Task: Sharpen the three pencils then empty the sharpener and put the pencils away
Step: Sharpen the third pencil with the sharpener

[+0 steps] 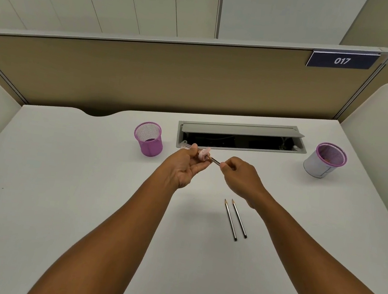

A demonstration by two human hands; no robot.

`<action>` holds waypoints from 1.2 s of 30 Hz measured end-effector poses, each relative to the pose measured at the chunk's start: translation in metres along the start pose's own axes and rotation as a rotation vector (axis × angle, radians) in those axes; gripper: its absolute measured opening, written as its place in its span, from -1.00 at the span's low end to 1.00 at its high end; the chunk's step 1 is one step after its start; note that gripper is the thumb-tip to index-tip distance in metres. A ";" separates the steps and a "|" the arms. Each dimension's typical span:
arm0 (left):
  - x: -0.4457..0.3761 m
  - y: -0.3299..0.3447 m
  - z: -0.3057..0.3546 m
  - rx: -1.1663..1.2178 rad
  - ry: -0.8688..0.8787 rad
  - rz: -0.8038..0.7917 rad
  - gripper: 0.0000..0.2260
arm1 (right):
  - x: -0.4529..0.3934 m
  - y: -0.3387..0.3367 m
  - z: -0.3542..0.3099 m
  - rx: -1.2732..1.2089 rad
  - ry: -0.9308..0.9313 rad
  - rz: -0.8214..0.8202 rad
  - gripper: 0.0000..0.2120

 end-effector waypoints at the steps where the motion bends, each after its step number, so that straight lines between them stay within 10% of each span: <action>1: 0.000 0.000 0.000 -0.002 0.001 0.000 -0.64 | 0.000 -0.001 -0.001 0.019 -0.024 0.018 -0.80; 11: 0.005 0.008 -0.007 -0.024 -0.015 -0.058 -0.81 | -0.004 0.001 -0.012 0.319 -0.193 0.170 -0.78; 18: 0.002 0.010 -0.008 -0.056 -0.014 -0.077 -0.77 | -0.003 0.005 0.000 -0.321 0.429 -0.155 -0.70; 27: 0.003 0.009 0.000 -0.034 -0.013 0.008 -0.64 | 0.007 0.003 -0.028 0.538 -0.458 0.358 -0.90; 31: 0.002 0.009 0.001 -0.017 -0.020 0.010 -0.64 | 0.014 0.004 -0.035 0.623 -0.583 0.483 -0.82; 36: 0.004 0.014 0.001 -0.032 -0.016 -0.006 -0.68 | -0.003 0.001 -0.029 0.426 -0.078 0.219 -0.77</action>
Point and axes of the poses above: each hand's wrist, its own x-axis away from the middle knuckle, its own y-axis out of the palm, z = x × y, the point moved 6 cm from there along -x, towards the middle knuckle, and after that the axes turned 1 degree about y, right-handed, at the moved point
